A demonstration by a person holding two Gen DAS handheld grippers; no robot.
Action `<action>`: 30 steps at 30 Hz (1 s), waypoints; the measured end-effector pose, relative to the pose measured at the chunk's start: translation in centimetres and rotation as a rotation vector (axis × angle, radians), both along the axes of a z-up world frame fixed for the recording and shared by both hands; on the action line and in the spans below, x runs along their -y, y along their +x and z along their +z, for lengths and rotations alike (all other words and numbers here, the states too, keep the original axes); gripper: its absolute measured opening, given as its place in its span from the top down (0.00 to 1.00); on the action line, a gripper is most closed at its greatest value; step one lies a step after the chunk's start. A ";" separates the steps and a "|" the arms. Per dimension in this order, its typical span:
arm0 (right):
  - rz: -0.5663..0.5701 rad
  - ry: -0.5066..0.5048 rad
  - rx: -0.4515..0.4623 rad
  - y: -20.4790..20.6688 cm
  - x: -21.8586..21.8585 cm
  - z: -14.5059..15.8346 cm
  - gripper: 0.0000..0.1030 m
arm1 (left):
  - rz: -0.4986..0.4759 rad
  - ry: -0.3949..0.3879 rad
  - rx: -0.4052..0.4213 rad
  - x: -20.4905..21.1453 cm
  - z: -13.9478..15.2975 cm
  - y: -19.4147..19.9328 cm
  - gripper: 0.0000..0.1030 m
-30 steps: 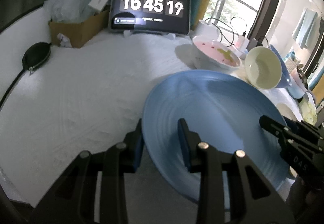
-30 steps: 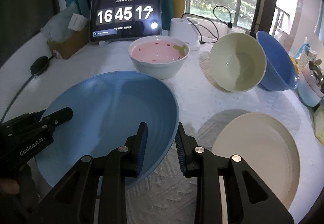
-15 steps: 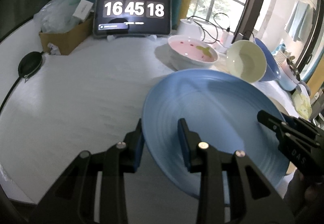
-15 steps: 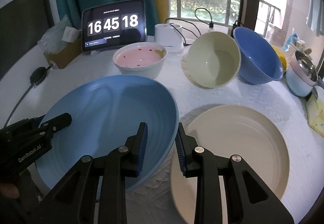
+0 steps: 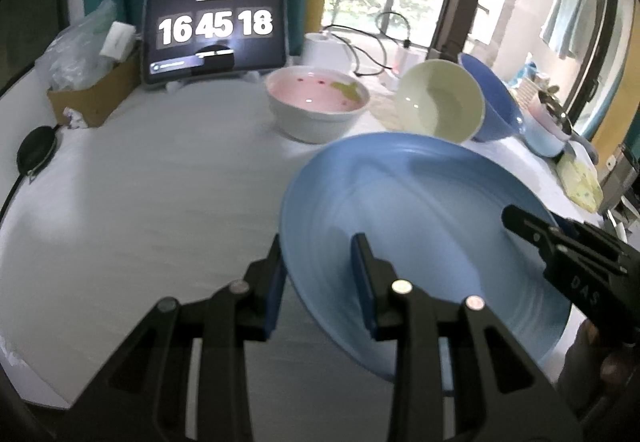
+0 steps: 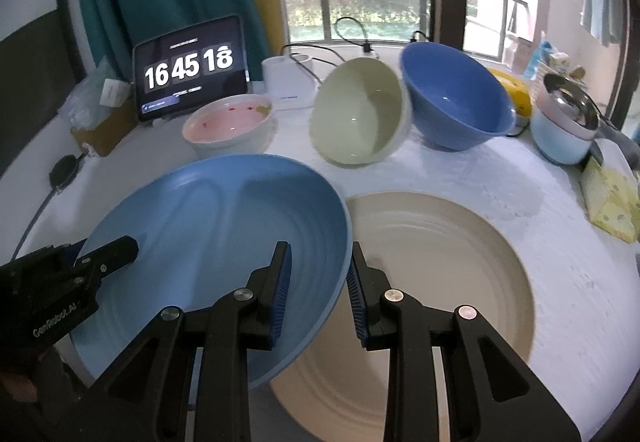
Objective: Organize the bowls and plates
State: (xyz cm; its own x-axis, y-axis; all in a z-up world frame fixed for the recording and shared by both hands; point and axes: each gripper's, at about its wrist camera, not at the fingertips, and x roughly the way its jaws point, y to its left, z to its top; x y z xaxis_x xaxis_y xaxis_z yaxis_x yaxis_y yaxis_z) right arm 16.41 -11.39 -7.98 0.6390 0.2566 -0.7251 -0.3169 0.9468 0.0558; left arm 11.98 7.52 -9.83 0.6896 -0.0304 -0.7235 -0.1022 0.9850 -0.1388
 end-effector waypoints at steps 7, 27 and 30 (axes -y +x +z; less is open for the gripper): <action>-0.053 0.017 0.003 0.0 3.1 0.2 0.71 | -0.062 0.010 -0.013 3.1 0.1 0.4 0.68; -0.176 0.056 0.011 -0.2 11.0 -0.1 0.71 | -0.197 0.047 -0.056 10.4 -0.6 1.2 0.68; -0.187 0.058 0.002 -0.1 11.8 -0.5 0.71 | -0.201 0.092 -0.039 11.5 -0.5 1.1 0.68</action>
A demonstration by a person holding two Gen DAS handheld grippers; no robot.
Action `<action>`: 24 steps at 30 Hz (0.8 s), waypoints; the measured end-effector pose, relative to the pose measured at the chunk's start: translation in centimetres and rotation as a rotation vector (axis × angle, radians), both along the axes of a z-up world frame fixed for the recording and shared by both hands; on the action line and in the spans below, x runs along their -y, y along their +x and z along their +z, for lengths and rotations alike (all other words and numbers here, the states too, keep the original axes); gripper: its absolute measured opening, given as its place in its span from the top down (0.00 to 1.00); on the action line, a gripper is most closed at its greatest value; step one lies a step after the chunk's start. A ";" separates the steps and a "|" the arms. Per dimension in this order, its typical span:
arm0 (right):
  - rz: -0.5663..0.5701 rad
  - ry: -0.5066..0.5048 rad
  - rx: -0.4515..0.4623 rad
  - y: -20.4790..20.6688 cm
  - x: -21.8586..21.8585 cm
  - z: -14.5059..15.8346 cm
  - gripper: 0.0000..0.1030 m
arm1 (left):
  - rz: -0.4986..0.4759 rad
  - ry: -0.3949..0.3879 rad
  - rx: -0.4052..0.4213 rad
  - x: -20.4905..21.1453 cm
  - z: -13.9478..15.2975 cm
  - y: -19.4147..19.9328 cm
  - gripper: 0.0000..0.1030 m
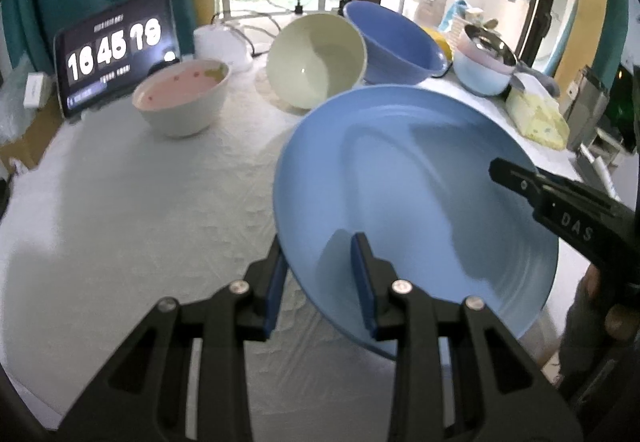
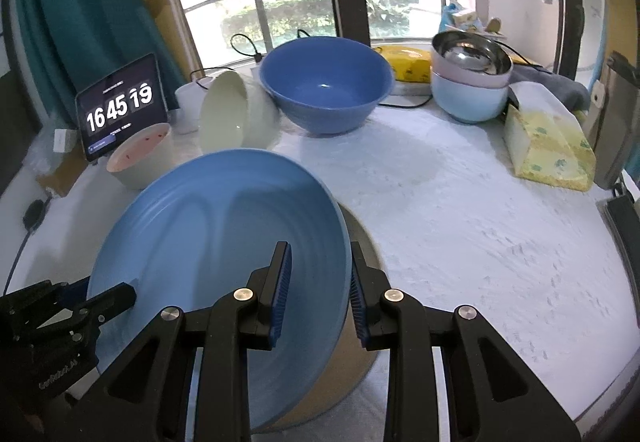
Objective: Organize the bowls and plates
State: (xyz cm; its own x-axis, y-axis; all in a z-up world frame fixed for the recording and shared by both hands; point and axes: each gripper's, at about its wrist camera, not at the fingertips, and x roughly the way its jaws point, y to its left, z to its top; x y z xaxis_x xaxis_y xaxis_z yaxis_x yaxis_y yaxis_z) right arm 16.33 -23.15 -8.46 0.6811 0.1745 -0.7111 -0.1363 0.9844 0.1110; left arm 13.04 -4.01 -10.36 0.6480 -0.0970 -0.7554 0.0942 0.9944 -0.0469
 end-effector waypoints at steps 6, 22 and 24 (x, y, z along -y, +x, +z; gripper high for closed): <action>-0.016 0.002 -0.008 0.2 0.9 -0.5 0.71 | -0.014 0.041 0.001 1.3 -0.4 0.5 0.68; -0.022 -0.007 -0.021 1.0 1.6 -1.6 0.70 | -0.012 0.161 -0.007 2.9 -1.7 1.8 0.60; -0.028 -0.011 -0.026 1.1 1.8 -1.7 0.68 | -0.017 0.140 -0.017 2.8 -1.8 1.9 0.57</action>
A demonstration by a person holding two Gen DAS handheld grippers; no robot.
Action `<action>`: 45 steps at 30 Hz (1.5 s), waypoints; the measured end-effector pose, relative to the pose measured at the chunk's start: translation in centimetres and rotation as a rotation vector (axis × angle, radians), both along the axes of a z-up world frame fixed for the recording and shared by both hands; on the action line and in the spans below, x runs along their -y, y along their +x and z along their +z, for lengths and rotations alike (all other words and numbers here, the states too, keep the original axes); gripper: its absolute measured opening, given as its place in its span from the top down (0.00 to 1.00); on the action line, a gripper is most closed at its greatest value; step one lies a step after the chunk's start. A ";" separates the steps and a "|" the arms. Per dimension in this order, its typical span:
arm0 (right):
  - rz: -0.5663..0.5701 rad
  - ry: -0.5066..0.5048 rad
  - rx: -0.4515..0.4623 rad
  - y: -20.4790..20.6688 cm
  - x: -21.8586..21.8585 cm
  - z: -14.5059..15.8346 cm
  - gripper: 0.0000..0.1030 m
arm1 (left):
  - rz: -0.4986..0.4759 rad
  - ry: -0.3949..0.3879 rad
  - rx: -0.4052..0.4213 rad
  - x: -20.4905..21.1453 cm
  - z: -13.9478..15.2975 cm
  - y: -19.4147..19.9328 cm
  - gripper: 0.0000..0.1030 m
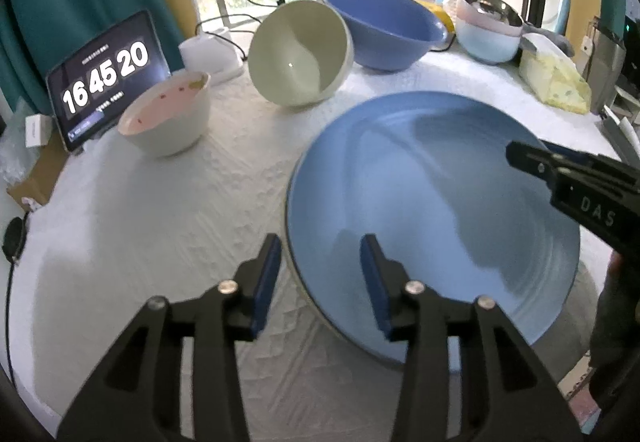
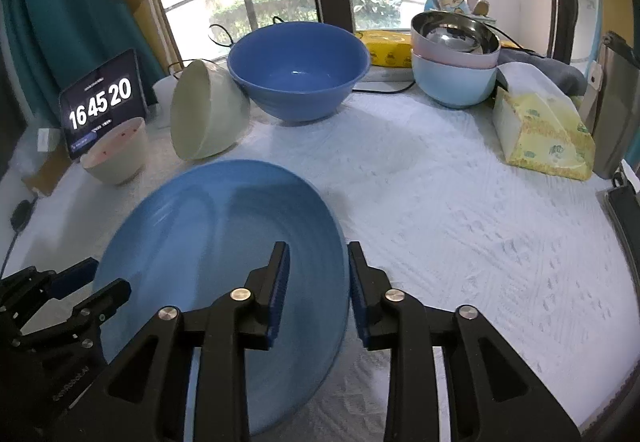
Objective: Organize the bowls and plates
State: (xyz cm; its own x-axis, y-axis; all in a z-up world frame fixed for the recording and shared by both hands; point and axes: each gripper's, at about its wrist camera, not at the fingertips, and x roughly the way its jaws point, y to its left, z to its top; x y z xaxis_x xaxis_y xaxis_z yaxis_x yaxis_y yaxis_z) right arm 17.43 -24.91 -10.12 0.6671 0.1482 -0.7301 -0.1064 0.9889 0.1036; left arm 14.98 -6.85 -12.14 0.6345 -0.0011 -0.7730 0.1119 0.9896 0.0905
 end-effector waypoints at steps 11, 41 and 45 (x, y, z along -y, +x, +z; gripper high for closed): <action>-0.018 0.012 0.002 0.3 0.9 0.2 0.58 | 0.033 -0.053 0.025 -1.0 0.6 0.1 0.55; 0.038 0.131 -0.087 1.0 0.9 -1.7 0.58 | 0.014 -0.277 0.005 -2.4 -1.6 1.4 0.55; 0.037 0.128 -0.084 1.0 0.9 -1.7 0.58 | 0.015 -0.282 -0.001 -2.6 -1.6 1.4 0.58</action>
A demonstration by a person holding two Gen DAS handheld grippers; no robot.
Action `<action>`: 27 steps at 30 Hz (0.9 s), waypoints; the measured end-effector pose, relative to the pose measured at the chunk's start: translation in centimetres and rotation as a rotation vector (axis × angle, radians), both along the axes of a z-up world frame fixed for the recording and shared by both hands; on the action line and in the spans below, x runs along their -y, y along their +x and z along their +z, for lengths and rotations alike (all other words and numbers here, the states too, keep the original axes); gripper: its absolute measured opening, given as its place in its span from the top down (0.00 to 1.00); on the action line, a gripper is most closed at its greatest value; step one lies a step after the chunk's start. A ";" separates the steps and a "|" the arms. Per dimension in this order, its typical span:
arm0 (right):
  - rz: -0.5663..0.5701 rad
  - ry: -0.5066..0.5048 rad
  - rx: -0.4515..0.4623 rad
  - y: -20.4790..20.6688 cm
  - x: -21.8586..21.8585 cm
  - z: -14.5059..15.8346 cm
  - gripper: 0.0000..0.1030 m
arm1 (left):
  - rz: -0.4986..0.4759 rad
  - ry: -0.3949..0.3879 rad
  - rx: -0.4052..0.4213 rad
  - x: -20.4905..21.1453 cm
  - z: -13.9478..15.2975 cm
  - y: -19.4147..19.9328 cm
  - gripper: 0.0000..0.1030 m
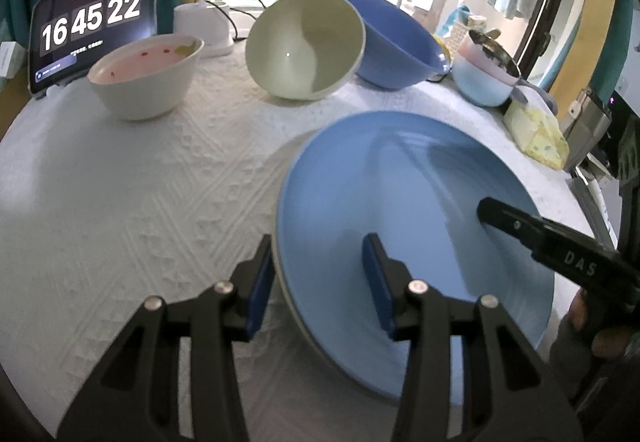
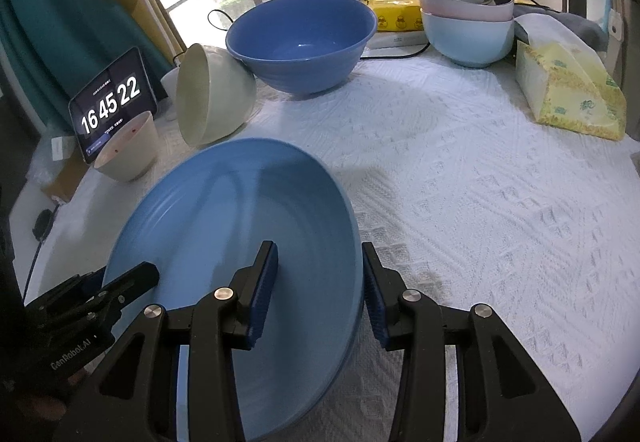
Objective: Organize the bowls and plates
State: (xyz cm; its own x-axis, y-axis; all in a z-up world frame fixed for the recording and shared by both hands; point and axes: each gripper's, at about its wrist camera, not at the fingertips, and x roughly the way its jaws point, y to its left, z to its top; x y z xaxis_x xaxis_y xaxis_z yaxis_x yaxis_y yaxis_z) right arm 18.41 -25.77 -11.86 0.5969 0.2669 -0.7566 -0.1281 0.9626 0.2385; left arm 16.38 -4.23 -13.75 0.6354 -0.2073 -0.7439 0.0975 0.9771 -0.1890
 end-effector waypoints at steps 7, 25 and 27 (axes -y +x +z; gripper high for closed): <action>-0.007 -0.007 0.002 -0.2 -0.1 0.0 0.60 | -0.001 -0.011 -0.011 -0.4 0.1 -0.2 0.60; 0.041 -0.038 0.023 -0.5 -3.9 1.4 0.61 | 0.063 -0.023 -0.007 -4.2 0.7 -1.2 0.60; 0.048 -0.042 0.022 -0.4 -4.5 1.4 0.61 | 0.072 -0.026 -0.006 -4.7 0.8 -1.3 0.60</action>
State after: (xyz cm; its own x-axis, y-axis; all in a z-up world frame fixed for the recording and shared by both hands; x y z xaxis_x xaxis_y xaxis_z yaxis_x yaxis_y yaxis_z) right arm 17.99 -21.29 -10.43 0.6010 0.2644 -0.7542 -0.1796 0.9642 0.1949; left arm 15.03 0.50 -12.98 0.6446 -0.1807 -0.7429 0.0260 0.9763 -0.2150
